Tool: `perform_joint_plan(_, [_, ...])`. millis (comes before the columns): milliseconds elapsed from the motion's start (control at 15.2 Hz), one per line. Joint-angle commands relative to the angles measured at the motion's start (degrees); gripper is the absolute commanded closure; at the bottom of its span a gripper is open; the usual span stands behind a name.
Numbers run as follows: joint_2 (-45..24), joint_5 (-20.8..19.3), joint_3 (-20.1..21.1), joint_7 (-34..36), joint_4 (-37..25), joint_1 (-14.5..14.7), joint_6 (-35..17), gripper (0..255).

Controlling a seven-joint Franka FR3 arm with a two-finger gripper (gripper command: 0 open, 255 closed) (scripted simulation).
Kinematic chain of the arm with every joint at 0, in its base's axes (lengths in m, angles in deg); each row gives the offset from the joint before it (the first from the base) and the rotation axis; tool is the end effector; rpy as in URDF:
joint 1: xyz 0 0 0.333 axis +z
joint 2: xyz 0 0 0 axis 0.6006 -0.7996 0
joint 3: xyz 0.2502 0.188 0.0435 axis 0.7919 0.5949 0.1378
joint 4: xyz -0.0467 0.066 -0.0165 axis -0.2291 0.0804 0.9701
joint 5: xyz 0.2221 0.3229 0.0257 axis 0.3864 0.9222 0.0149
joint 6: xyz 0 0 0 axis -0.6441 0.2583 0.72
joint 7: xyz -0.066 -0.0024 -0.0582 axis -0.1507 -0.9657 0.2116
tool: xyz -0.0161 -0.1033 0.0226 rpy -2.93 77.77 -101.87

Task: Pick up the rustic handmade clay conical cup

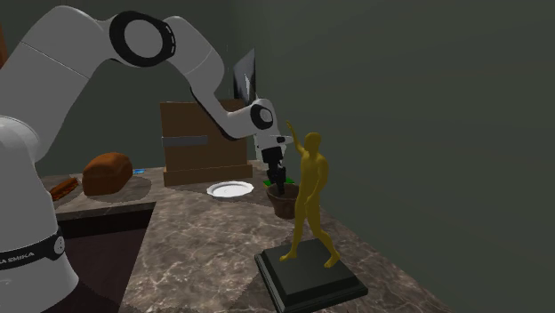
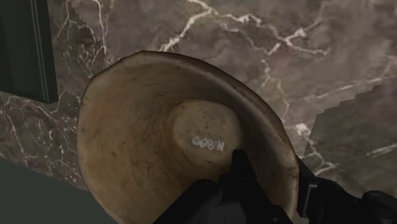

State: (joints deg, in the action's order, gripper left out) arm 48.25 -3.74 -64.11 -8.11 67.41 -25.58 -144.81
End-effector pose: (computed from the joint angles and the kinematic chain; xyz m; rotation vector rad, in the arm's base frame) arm 0.6139 0.2550 0.2480 2.8227 0.1476 0.1508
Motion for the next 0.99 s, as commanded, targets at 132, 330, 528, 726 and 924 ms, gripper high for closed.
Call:
perform_joint_plan(132, [1.66,0.91,0.5,-1.03,-0.31,-0.24,1.74,255])
perform_joint_plan(330, [3.01,1.65,0.89,-1.87,-0.58,-0.44,3.18,255])
perform_joint_plan(528, [4.28,2.37,1.24,-2.72,-0.97,-0.62,4.67,255])
perform_joint_plan(726, [5.48,3.07,1.57,-3.56,-1.47,-0.77,6.19,255])
perform_joint_plan(924, [6.3,3.57,1.78,-4.16,-1.9,-0.86,7.31,255])
